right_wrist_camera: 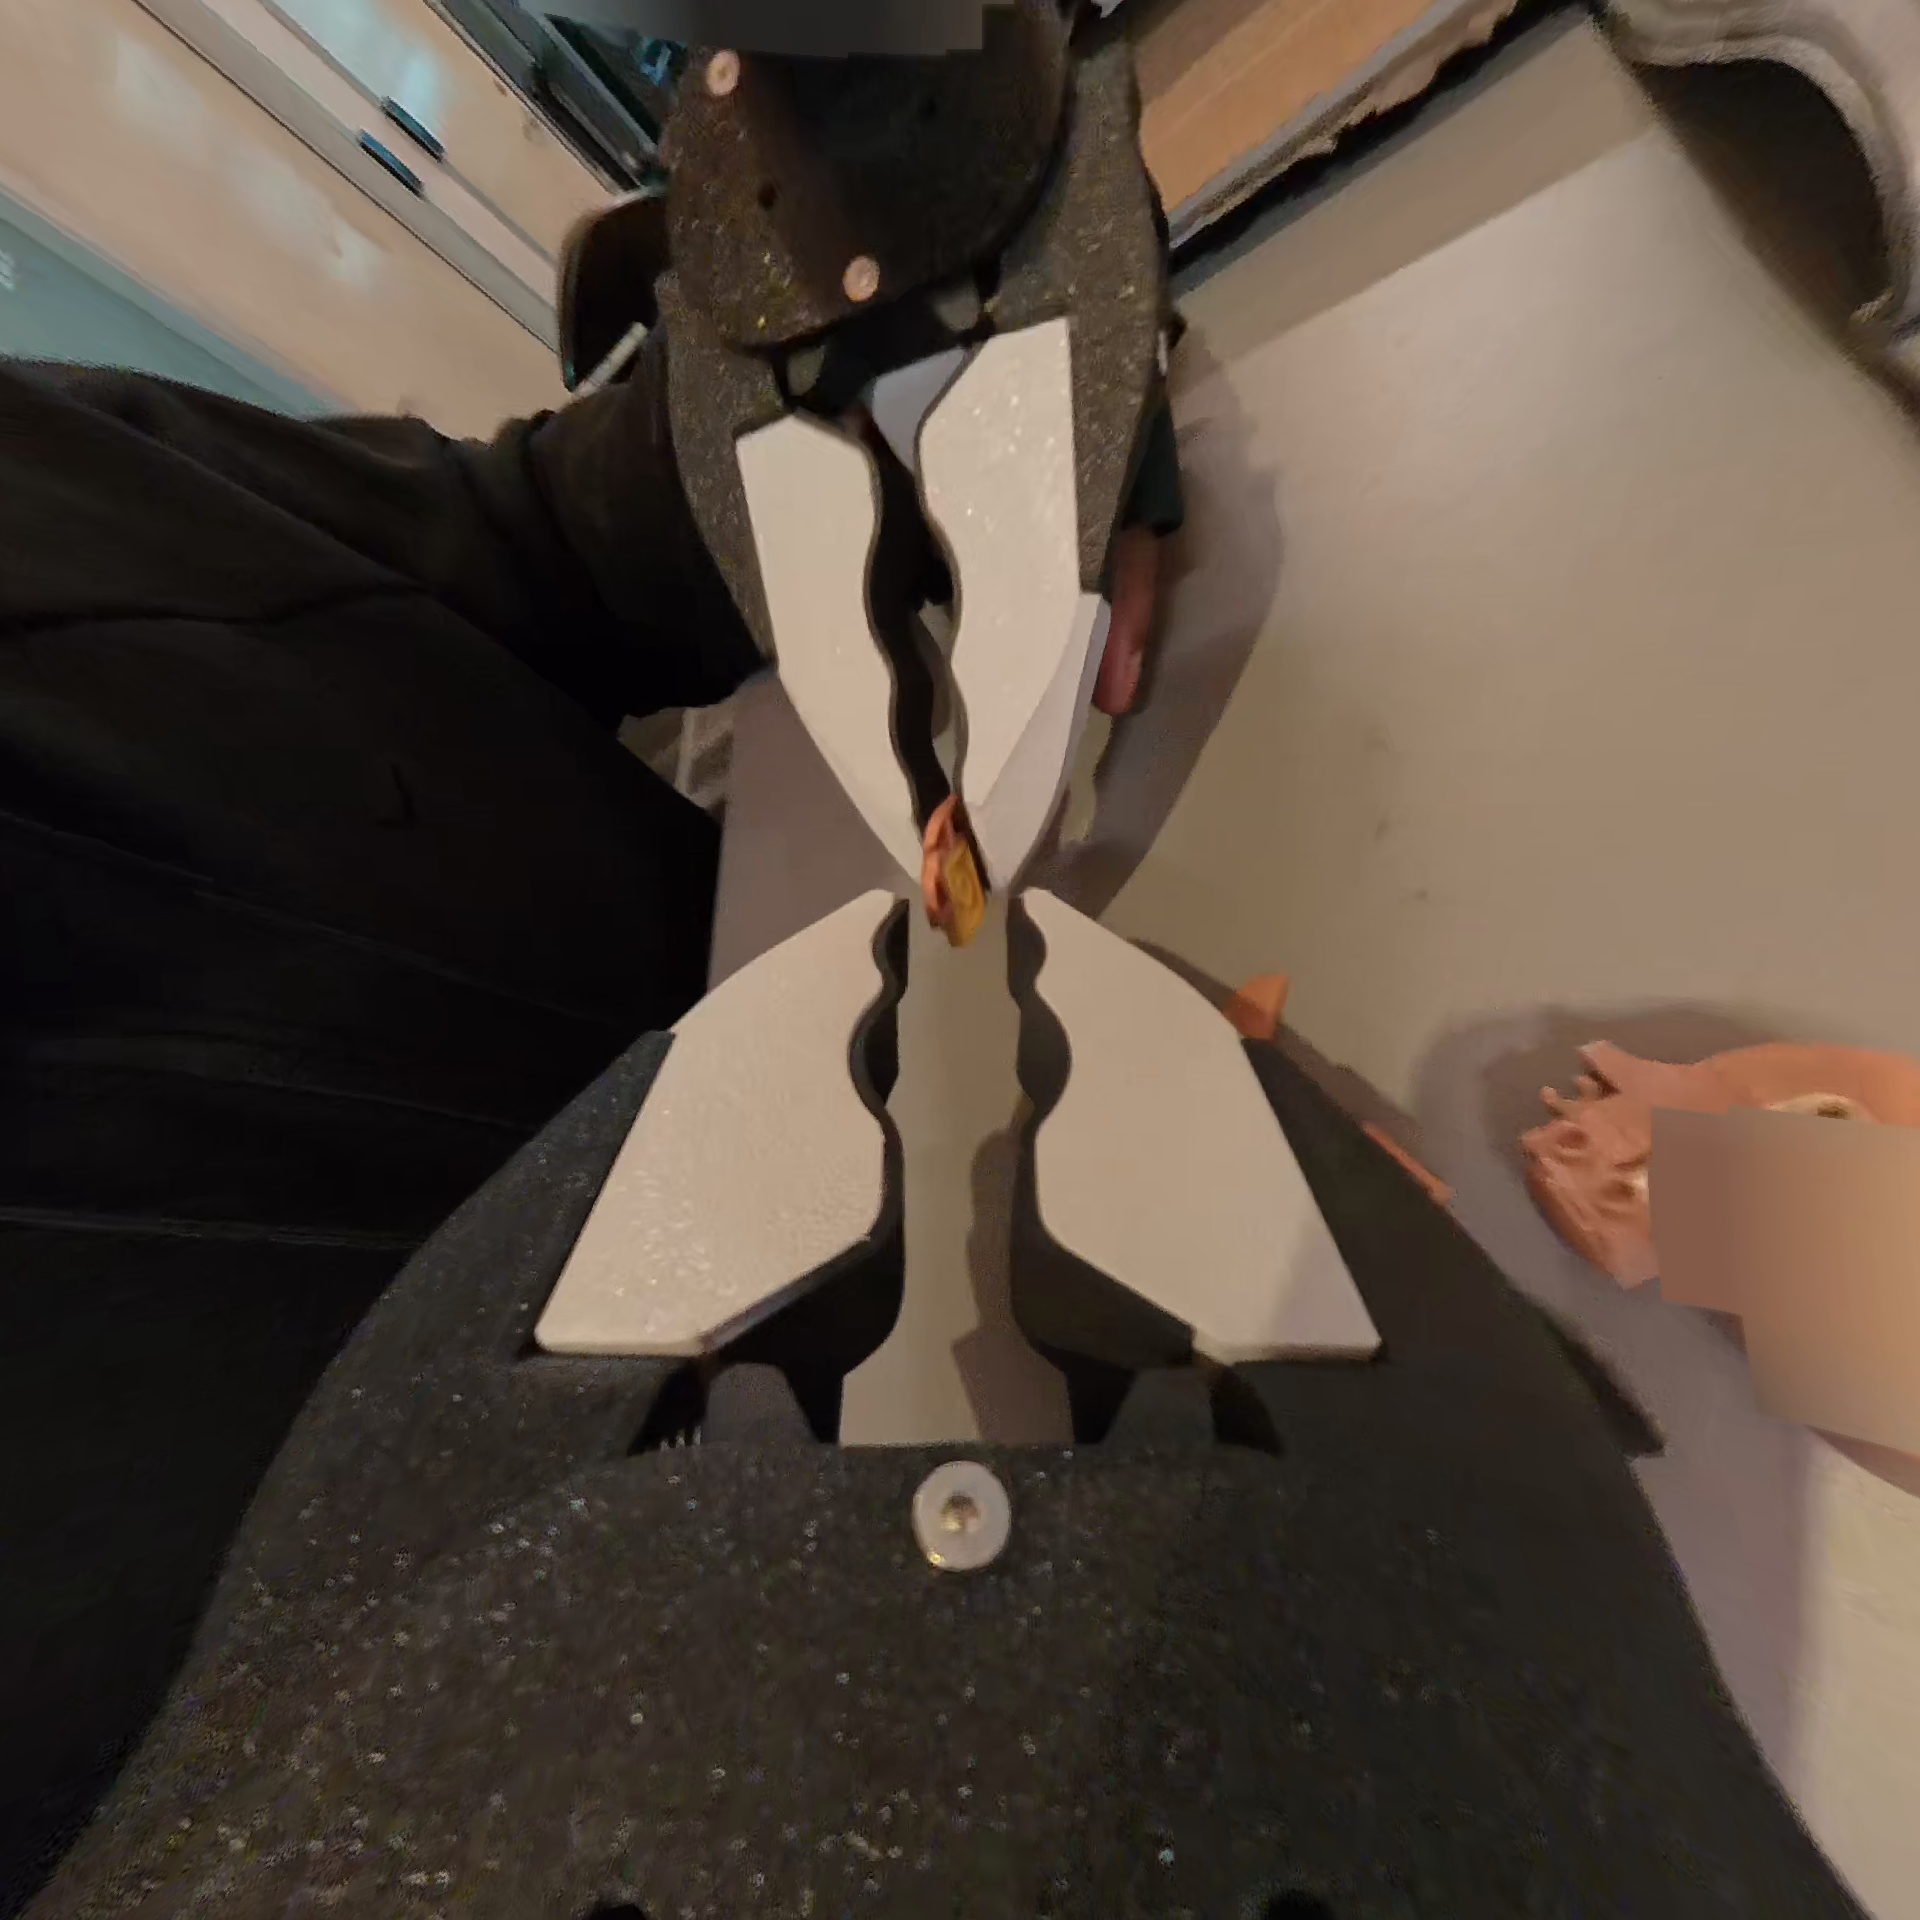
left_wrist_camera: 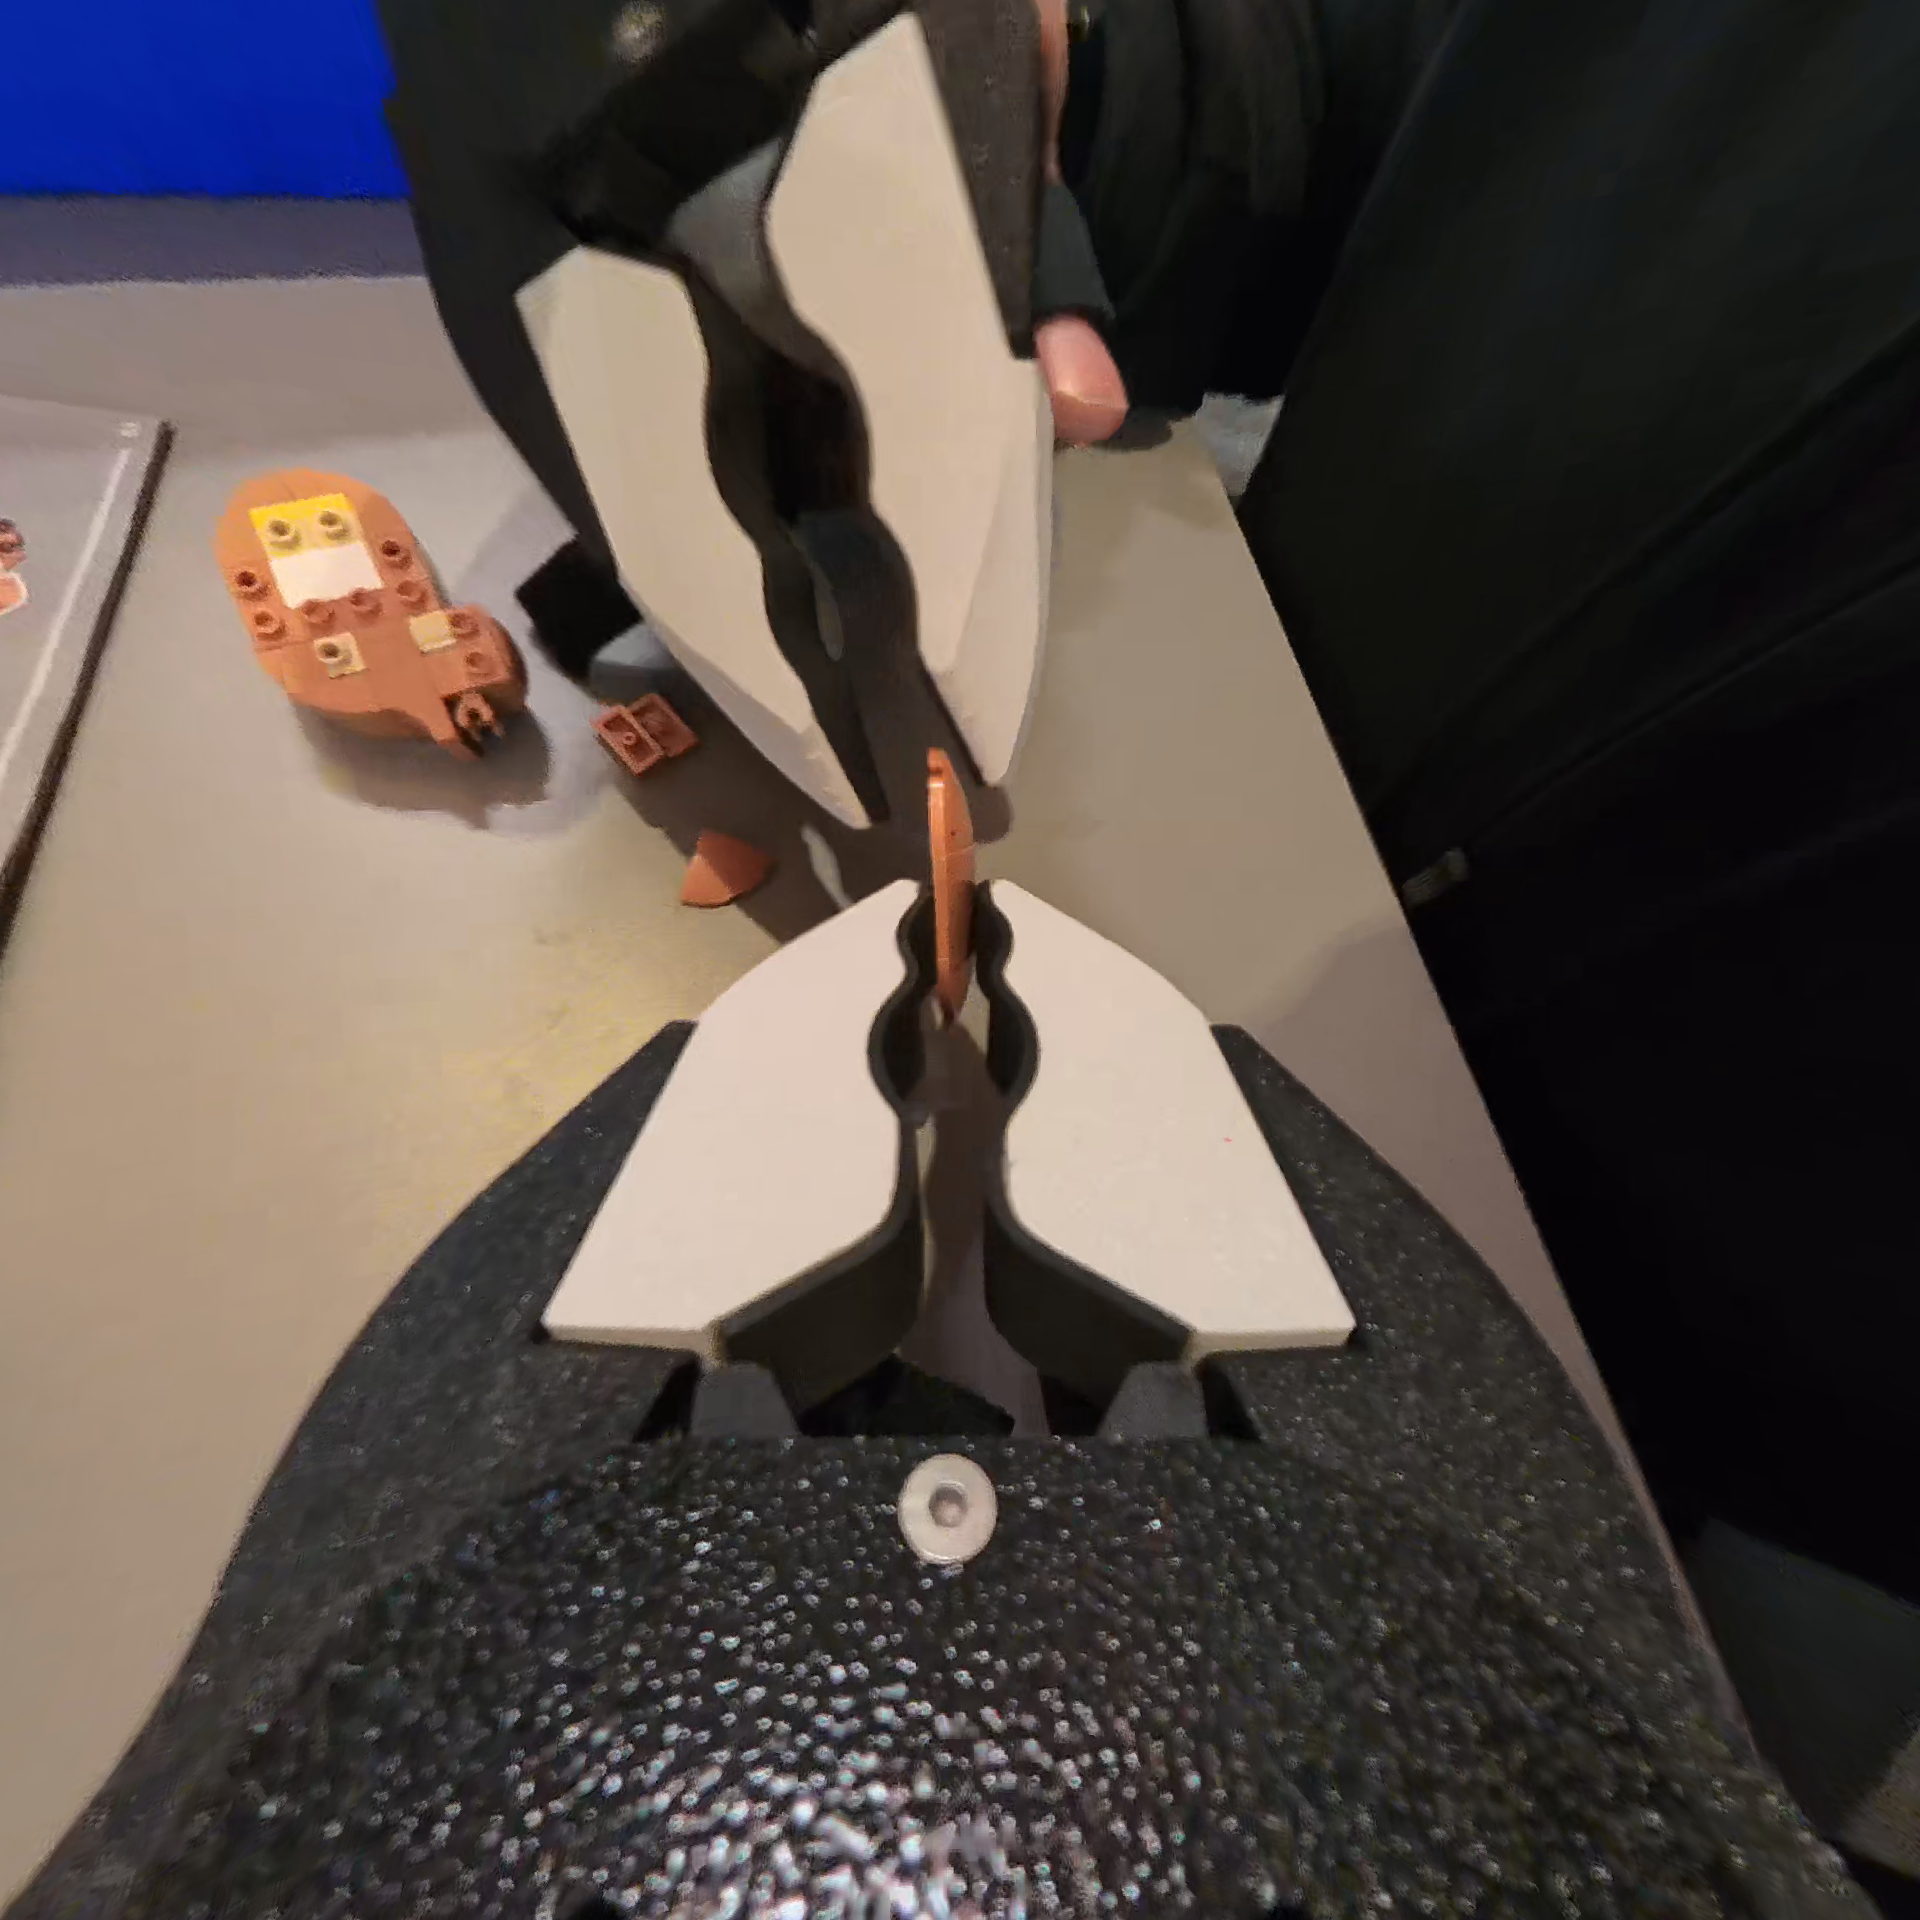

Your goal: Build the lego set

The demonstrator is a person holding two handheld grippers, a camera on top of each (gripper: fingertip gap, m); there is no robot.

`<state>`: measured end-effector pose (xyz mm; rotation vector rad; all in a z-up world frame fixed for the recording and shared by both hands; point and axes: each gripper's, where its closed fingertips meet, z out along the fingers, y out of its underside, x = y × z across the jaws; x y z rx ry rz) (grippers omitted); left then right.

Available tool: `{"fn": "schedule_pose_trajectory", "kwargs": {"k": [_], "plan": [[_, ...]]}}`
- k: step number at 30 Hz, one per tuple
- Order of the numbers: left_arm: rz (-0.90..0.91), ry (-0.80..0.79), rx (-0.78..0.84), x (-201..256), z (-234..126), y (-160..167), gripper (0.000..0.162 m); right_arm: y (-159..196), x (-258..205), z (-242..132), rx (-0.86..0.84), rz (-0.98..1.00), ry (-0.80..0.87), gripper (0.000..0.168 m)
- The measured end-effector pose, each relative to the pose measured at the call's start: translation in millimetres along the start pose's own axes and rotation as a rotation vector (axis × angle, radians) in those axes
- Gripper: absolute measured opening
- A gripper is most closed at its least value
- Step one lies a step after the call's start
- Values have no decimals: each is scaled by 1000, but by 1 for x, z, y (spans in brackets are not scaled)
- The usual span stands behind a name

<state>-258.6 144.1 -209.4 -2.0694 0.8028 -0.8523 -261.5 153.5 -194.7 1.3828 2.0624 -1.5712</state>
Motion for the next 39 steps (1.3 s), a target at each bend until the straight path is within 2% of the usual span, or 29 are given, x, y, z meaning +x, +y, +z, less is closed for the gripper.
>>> {"fn": "schedule_pose_trajectory", "kwargs": {"k": [5,8,11,14,19,24,30,34,39], "plan": [[-194,-28,109,-17,-14,-6,6,2,27,-22,-68,-269,284,20],[-297,-41,170,-27,-20,-9,6,6,39,-22,-100,-249,361,20],[-292,-40,189,-27,-22,-11,6,12,50,-16,-134,-192,419,18],[-287,-50,173,-28,-20,-9,6,14,47,-9,-148,-179,420,17],[-278,-60,150,-28,-18,-6,6,22,56,-7,-220,-208,529,17],[-263,-85,117,-30,-17,-2,6,27,49,5,-281,-328,495,11],[-253,-118,99,-33,-19,2,6,17,65,-6,-286,-380,596,18],[-263,-166,150,-43,-24,-3,6,14,59,-15,-239,-334,641,25],[-270,-188,166,-46,-25,-4,6,23,40,-4,-205,-231,611,14]]}}
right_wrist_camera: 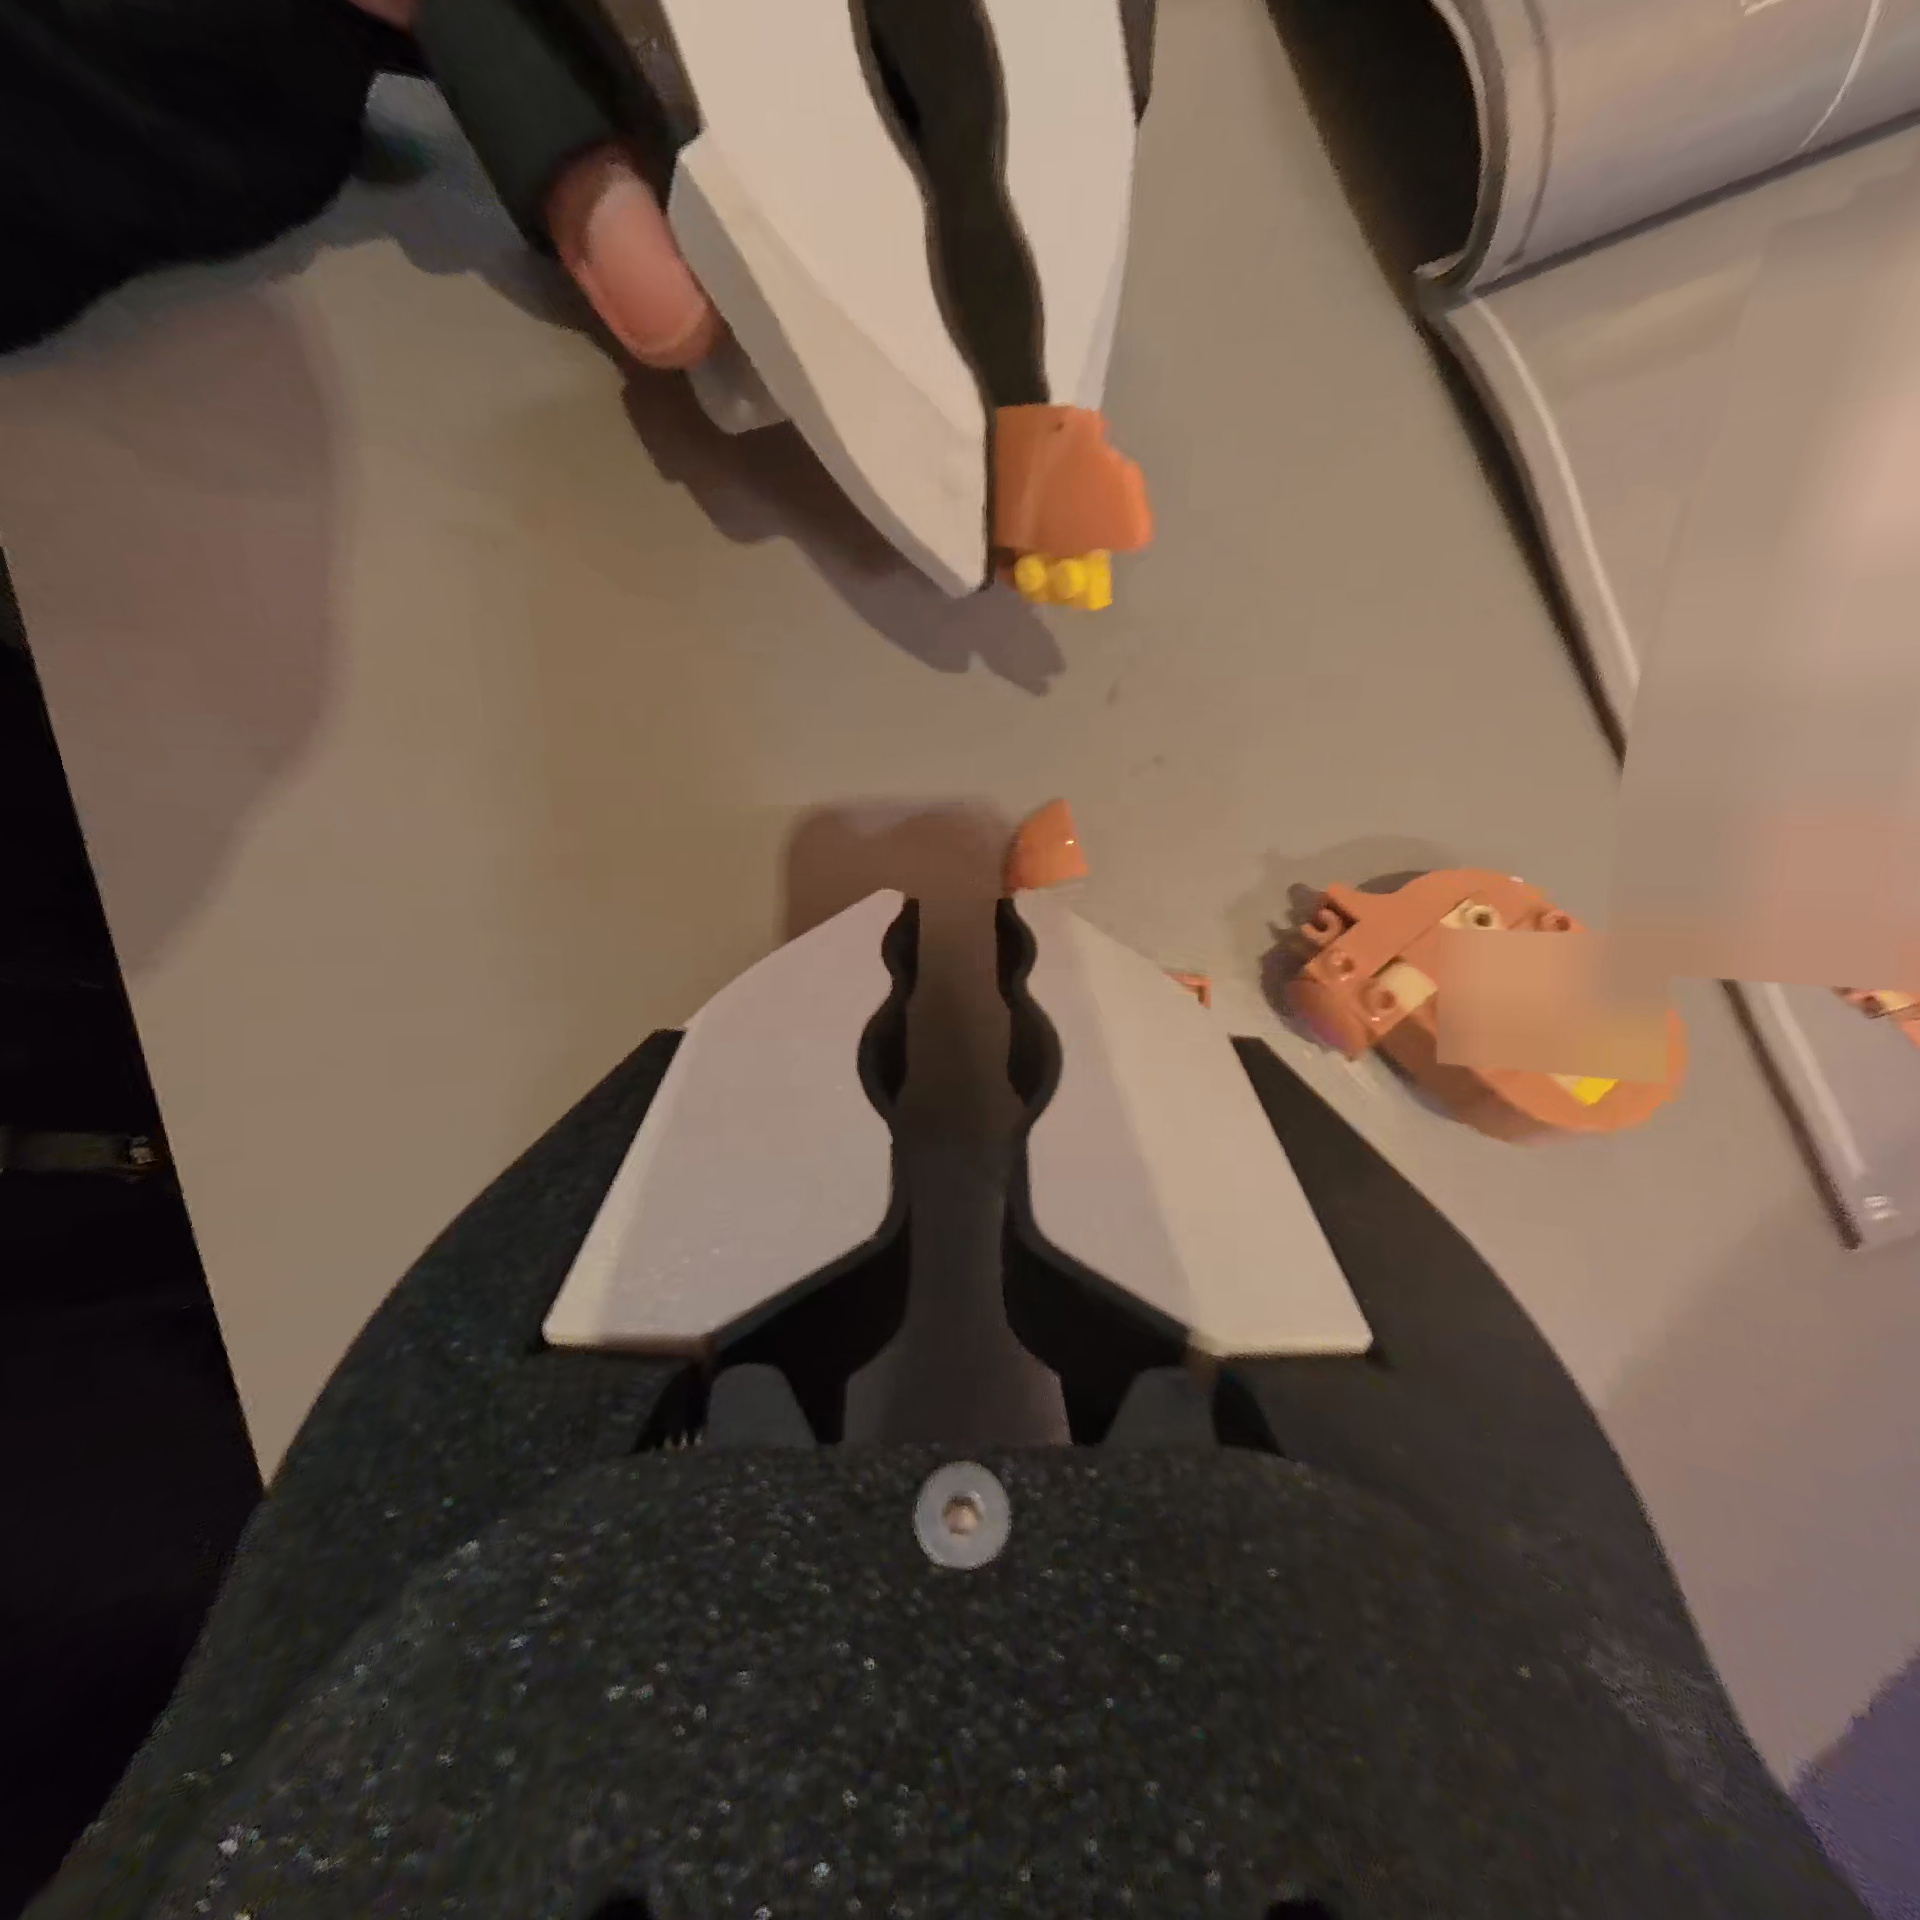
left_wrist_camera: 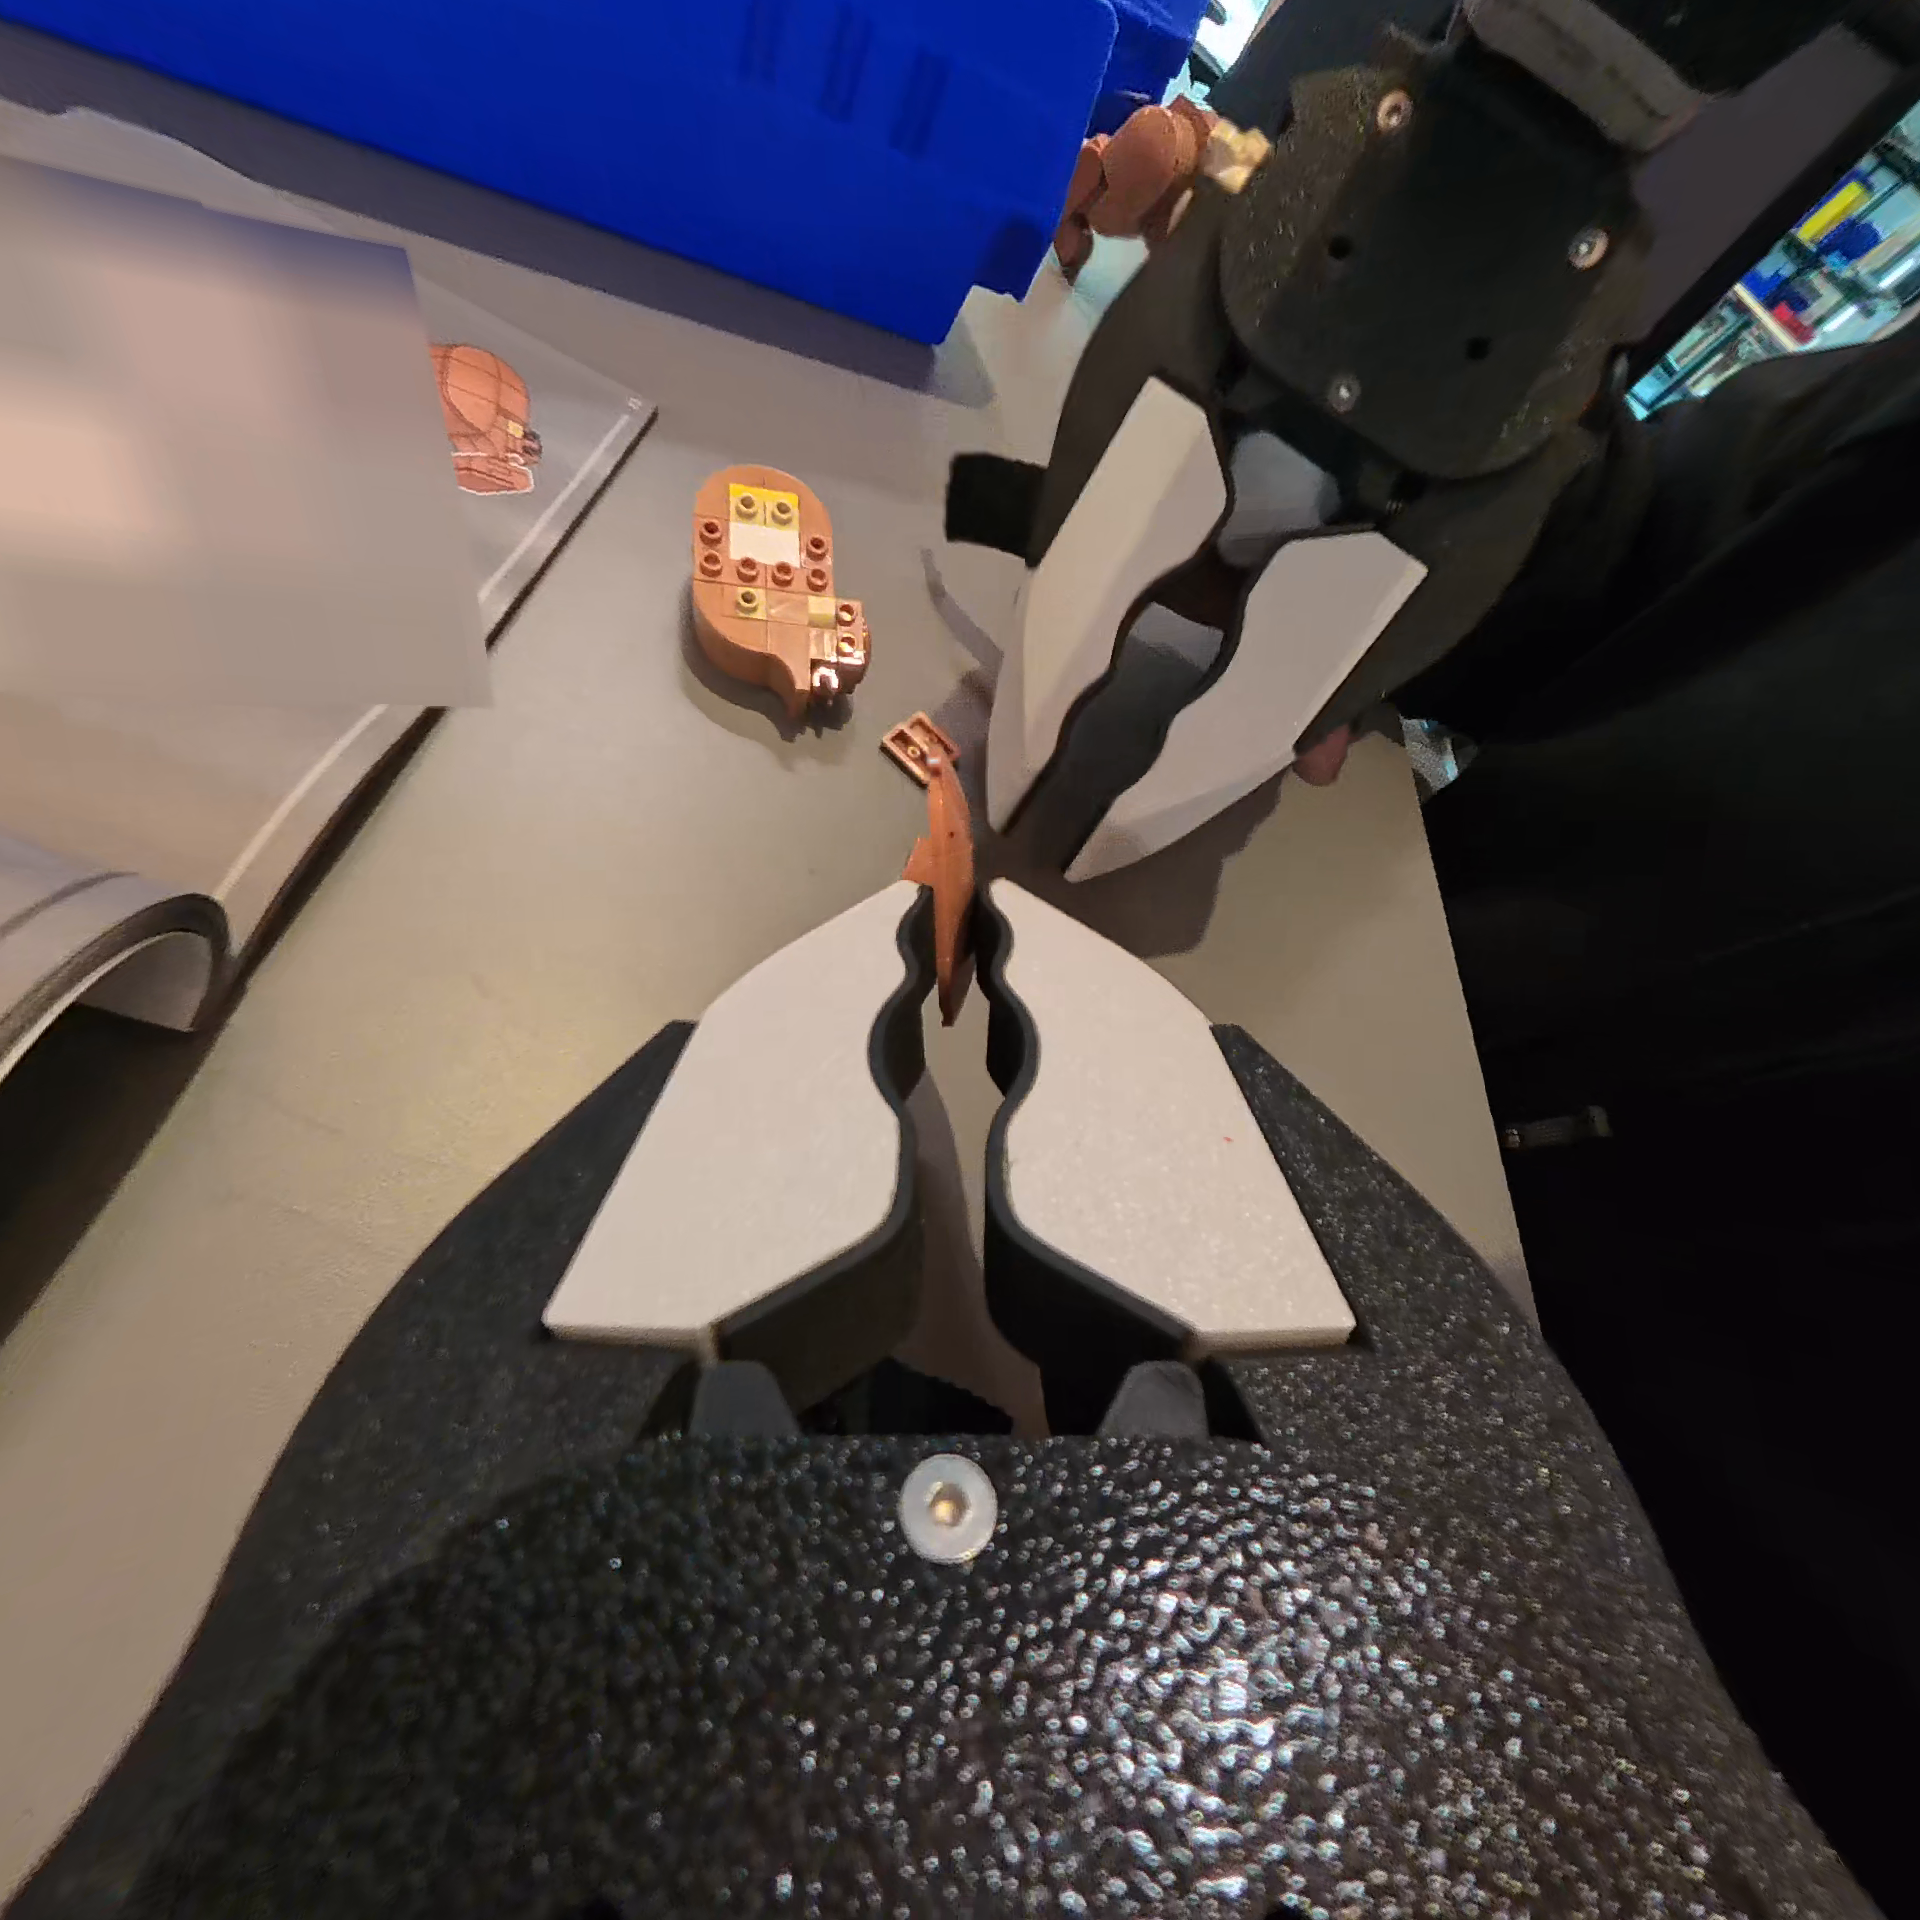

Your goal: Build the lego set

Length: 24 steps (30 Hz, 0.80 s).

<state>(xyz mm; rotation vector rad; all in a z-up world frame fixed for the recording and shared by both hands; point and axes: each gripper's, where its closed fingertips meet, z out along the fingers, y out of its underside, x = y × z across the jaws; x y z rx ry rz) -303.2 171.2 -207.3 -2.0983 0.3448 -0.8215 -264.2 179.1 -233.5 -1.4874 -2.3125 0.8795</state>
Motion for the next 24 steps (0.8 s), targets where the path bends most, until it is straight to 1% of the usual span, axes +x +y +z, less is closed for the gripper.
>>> {"fn": "schedule_pose_trajectory", "kwargs": {"k": [5,11,13,18,24], "plan": [[11,-11,-10,0,1,1,6,1,5,16,-57,-22,6,6],[0,-26,6,-3,-1,0,6,-8,28,21,-126,-115,43,14],[-14,-32,6,-5,-3,1,6,-10,31,21,-132,-102,43,18],[-96,-29,9,-9,-5,2,6,-14,35,17,-89,-77,50,20],[-109,-55,-30,-10,-3,8,6,-14,37,23,-96,-78,47,27]]}}
